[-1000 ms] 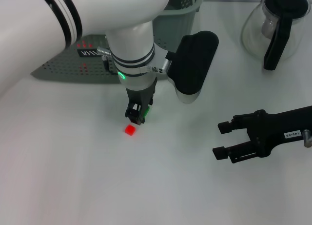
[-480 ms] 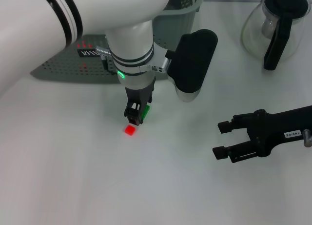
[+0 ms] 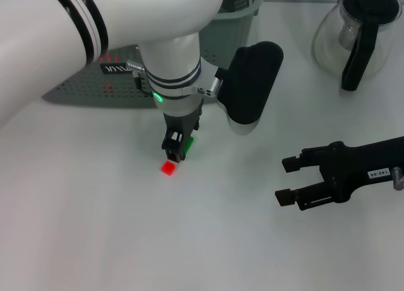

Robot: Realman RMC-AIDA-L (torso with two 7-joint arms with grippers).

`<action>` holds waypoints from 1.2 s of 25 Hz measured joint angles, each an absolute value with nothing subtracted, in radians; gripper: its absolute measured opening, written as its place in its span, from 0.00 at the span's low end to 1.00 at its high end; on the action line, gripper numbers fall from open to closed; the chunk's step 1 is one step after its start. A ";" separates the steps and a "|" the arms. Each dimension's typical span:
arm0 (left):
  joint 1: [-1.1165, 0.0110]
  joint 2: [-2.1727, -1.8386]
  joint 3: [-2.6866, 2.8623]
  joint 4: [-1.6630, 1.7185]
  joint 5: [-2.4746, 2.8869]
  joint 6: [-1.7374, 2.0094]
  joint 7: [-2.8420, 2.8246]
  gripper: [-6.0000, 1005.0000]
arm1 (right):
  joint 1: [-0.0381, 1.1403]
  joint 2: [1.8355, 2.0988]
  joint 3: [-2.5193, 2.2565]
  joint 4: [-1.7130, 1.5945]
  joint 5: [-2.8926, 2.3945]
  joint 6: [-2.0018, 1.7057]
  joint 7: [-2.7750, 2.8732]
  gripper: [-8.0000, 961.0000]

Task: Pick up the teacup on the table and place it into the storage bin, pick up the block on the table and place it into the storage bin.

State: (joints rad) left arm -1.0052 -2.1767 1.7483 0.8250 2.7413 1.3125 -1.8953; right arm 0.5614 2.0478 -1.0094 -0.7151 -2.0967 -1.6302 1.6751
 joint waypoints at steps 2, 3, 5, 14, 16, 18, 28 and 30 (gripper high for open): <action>-1.004 -2.177 1.753 0.824 2.741 1.310 -1.895 0.65 | 0.561 2.048 -1.009 -0.715 -2.097 -1.629 1.675 0.92; -1.004 -2.177 1.756 0.823 2.741 1.308 -1.895 0.65 | 0.561 2.048 -1.009 -0.715 -2.097 -1.629 1.675 0.92; -1.004 -2.177 1.759 0.822 2.741 1.305 -1.895 0.65 | 0.561 2.048 -1.009 -0.715 -2.097 -1.629 1.675 0.92; -1.010 -2.177 1.765 0.803 2.741 1.304 -1.896 0.62 | 0.561 2.048 -0.999 -0.715 -2.097 -1.629 1.675 0.92; -1.017 -2.177 1.766 0.792 2.741 1.305 -1.899 0.61 | 0.561 2.048 -0.998 -0.715 -2.097 -1.629 1.675 0.92; -1.020 -2.177 1.766 0.790 2.741 1.306 -1.902 0.53 | 0.561 2.048 -0.998 -0.715 -2.097 -1.629 1.675 0.92; -1.022 -2.177 1.756 0.801 2.731 1.337 -1.905 0.42 | 0.557 2.048 -0.997 -0.715 -2.097 -1.629 1.672 0.92; -1.022 -2.177 1.742 0.819 2.730 1.355 -1.906 0.43 | 0.557 2.048 -0.997 -0.715 -2.097 -1.629 1.671 0.92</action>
